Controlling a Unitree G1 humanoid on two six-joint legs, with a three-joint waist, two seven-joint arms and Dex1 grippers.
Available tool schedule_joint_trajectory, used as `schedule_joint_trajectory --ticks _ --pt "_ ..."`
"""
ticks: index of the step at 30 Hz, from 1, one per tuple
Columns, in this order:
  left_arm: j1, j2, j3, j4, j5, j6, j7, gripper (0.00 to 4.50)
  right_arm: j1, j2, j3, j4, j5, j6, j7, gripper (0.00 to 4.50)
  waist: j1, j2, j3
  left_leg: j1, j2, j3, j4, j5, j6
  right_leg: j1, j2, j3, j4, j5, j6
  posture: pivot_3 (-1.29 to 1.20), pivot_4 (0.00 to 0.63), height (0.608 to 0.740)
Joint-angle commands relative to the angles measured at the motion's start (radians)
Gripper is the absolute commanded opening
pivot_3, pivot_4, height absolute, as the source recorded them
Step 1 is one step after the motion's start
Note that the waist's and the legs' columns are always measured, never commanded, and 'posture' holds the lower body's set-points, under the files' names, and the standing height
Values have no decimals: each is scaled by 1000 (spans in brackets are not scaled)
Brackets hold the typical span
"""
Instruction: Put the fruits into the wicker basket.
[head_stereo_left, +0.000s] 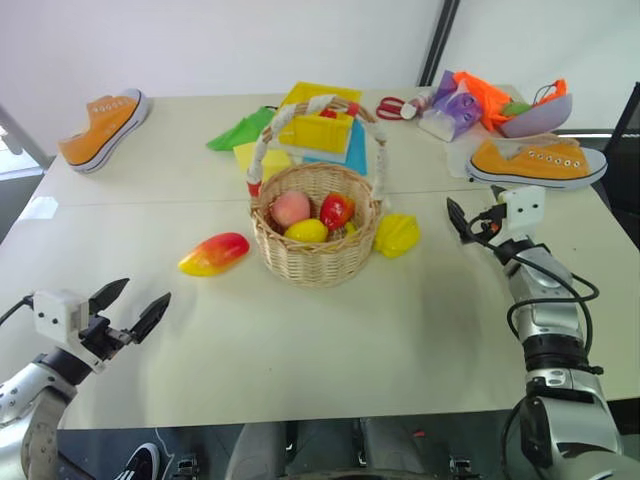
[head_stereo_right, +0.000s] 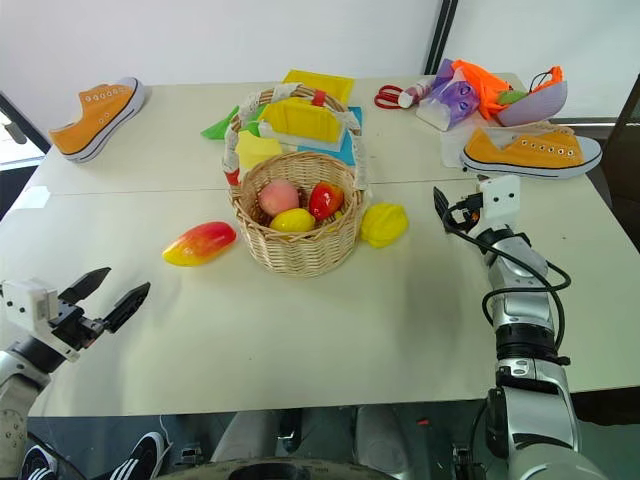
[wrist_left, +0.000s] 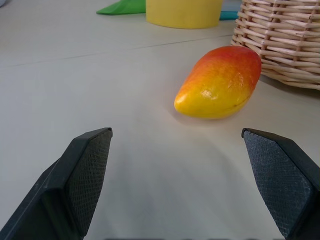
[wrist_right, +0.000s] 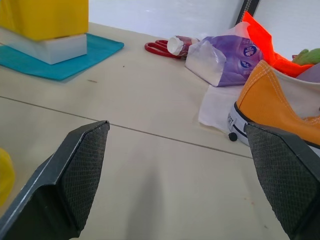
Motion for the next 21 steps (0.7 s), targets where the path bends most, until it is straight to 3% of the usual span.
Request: schedule_joint_trajectory --ticks 1,7,21 --pt "-8 -4 6 -8 16 -51 -3 4444 5 -3 -7 -45 3 -24 1 4500 0 0 0 0 0 0 0 0 0 0 0 0 0 0 0 0 150 740" --pt "-38 9 3 17 46 -24 47 4444 15 -5 -7 -54 3 -20 1 4500 0 0 0 0 0 0 1 0 0 0 0 0 1 0 0 0 150 740" --pt "-35 2 -11 13 22 -37 -17 4444 31 -1 -3 -75 2 -15 2 4500 0 0 0 0 0 0 2 0 0 0 0 0 3 0 0 0 150 740"
